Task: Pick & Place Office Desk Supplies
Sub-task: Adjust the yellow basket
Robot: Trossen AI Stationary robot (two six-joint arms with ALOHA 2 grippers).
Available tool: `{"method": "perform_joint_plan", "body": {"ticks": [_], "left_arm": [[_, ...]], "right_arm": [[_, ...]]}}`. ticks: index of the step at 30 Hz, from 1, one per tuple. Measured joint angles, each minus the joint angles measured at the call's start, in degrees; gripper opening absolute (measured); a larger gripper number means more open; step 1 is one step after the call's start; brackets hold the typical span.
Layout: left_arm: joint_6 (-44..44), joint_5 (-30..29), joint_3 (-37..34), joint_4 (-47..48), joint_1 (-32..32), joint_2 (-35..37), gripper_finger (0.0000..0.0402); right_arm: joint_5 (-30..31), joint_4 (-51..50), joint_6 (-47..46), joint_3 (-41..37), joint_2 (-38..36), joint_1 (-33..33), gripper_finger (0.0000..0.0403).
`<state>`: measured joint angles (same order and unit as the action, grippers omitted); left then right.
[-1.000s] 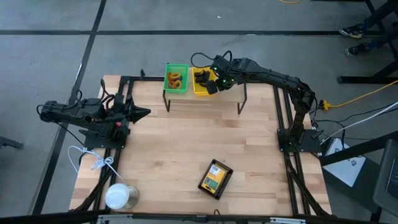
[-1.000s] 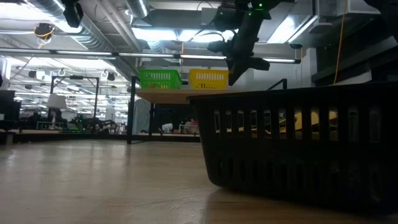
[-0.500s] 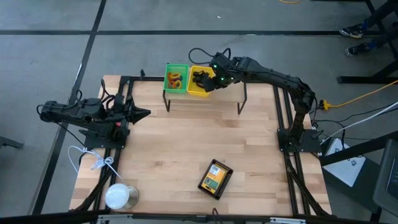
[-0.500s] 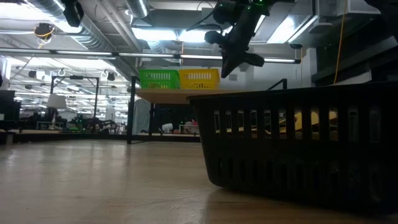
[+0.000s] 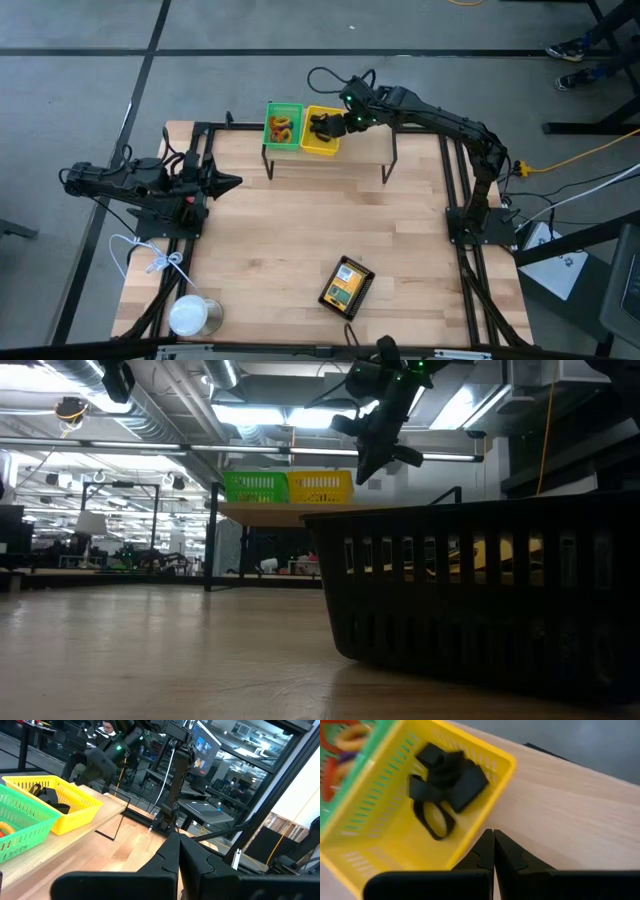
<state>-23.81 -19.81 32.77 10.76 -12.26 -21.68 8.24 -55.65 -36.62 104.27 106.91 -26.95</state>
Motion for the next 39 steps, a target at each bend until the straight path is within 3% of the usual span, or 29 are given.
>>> {"method": "perform_joint_plan", "body": {"ticks": [24, 39], "left_arm": [[0.0, -1.2, 0.0, 0.3, 0.0, 0.0, 0.0004], [-0.5, -1.2, 0.0, 0.5, 0.0, 0.0, 0.0005]], "right_arm": [[-1.4, 2.6, 1.1, 0.0, 0.0, -0.5, 0.0], [1.3, 1.3, 1.1, 0.0, 0.0, -1.8, 0.0]]}}
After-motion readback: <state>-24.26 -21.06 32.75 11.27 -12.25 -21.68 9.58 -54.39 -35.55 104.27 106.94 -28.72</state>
